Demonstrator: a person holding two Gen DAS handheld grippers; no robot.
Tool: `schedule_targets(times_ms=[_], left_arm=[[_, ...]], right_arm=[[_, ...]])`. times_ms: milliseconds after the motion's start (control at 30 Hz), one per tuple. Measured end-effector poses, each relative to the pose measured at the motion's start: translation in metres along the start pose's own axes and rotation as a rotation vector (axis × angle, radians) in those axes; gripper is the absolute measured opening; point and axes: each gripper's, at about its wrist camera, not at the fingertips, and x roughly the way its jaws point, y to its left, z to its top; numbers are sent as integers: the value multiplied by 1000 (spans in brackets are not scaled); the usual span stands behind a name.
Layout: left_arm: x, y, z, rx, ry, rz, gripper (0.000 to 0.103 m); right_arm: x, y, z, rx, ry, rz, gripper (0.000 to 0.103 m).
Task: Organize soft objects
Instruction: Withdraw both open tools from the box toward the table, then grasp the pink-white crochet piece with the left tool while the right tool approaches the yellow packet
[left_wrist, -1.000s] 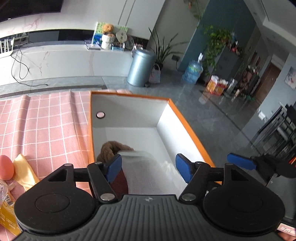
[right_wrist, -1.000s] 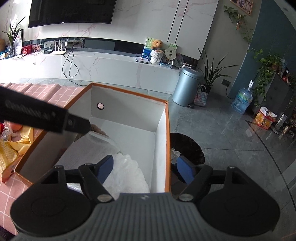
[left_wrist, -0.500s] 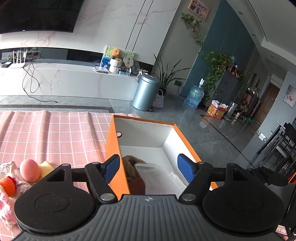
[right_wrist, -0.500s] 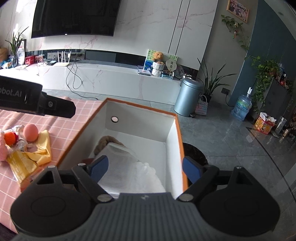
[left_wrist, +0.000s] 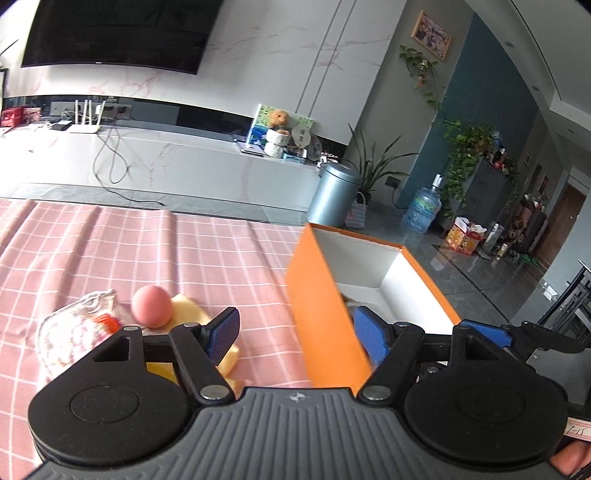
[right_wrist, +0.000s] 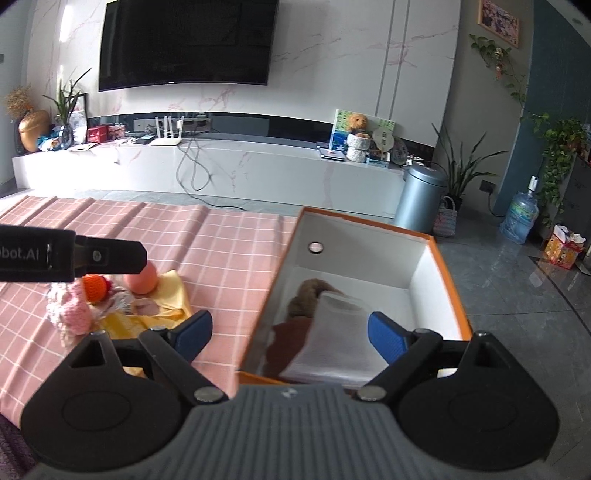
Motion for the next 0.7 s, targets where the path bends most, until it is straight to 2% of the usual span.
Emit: schedule_targets(times_ms=[367, 700], left_arm=[[-29, 65, -23, -106, -9, 75, 83], [-33, 111, -43, -205, 4, 145, 83]], right_arm=[[8, 64, -1, -106, -3, 81, 90], [25, 100, -8, -141, 19, 140, 89]])
